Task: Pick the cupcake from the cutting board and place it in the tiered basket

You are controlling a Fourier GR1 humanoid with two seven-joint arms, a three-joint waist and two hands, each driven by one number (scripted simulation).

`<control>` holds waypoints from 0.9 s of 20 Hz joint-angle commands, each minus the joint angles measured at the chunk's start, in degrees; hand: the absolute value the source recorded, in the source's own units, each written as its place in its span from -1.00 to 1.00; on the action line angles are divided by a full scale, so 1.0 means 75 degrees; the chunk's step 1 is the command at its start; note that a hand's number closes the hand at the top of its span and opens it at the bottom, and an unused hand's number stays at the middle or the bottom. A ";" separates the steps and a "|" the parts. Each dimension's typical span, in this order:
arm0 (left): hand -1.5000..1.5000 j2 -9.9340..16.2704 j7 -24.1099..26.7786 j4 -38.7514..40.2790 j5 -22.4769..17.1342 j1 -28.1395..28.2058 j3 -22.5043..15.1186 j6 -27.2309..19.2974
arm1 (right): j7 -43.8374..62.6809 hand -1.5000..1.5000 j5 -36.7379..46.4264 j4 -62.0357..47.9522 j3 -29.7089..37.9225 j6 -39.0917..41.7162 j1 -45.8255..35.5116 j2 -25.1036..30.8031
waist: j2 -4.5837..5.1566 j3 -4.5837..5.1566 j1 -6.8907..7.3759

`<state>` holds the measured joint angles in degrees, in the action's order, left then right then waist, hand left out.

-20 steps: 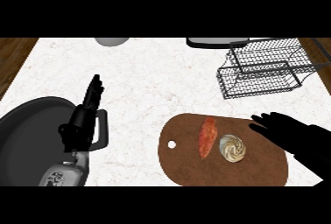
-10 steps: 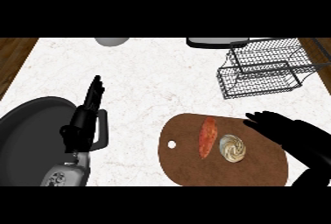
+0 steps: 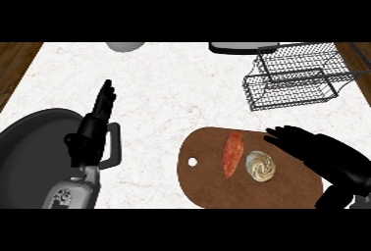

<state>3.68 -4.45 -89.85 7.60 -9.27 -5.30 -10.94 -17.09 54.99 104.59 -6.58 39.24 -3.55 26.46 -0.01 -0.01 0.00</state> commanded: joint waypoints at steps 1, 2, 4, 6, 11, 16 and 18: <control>0.00 -0.0173 -0.0145 -0.0209 0.0264 0.0083 -0.0123 -0.0176 | 0.0682 -1.00 0.0118 0.0866 -0.0278 0.0566 0.0189 -0.0548 | -0.0008 0.0002 -0.0014; 0.00 -0.0124 0.0140 -0.0329 -0.0020 0.0507 -0.0111 0.0162 | 0.0275 -1.00 0.0165 0.0284 -0.0153 0.0451 -0.0069 -0.0395 | -0.0004 0.0002 0.0008; 0.00 -0.0114 0.0064 -0.0257 0.0189 0.0419 -0.0113 0.0093 | 0.0430 -1.00 0.0375 -0.0111 -0.0303 0.0339 -0.0290 -0.0687 | -0.0001 0.0002 0.0015; 0.00 0.0019 0.0198 0.0059 -0.0069 0.0100 0.0277 0.0322 | 0.0314 -1.00 0.0338 -0.0161 -0.0100 0.0527 -0.0366 -0.0606 | 0.0000 0.0002 0.0002; 0.00 -0.0308 0.0565 0.0452 0.0280 -0.0009 0.0111 -0.0003 | 0.0170 -1.00 0.0938 -0.0477 -0.0616 -0.0175 0.0062 -0.0822 | 0.0003 0.0001 -0.0009; 0.00 -0.0228 0.0270 0.0318 0.0216 -0.0012 0.0182 0.0171 | 0.0670 -1.00 0.1288 -0.1073 -0.0976 -0.0211 -0.0439 -0.1498 | 0.0003 0.0001 0.0017; 0.00 -0.0288 0.0407 0.0412 0.0285 0.0041 0.0232 0.0083 | -0.0102 -1.00 0.0920 -0.0758 -0.0225 0.0020 -0.0202 -0.0728 | -0.0001 0.0001 -0.0008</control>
<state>1.37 -1.32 -88.04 9.85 -7.73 -4.82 -10.58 -15.37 62.20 99.07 -10.43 39.03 -5.32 19.34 0.00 -0.01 0.04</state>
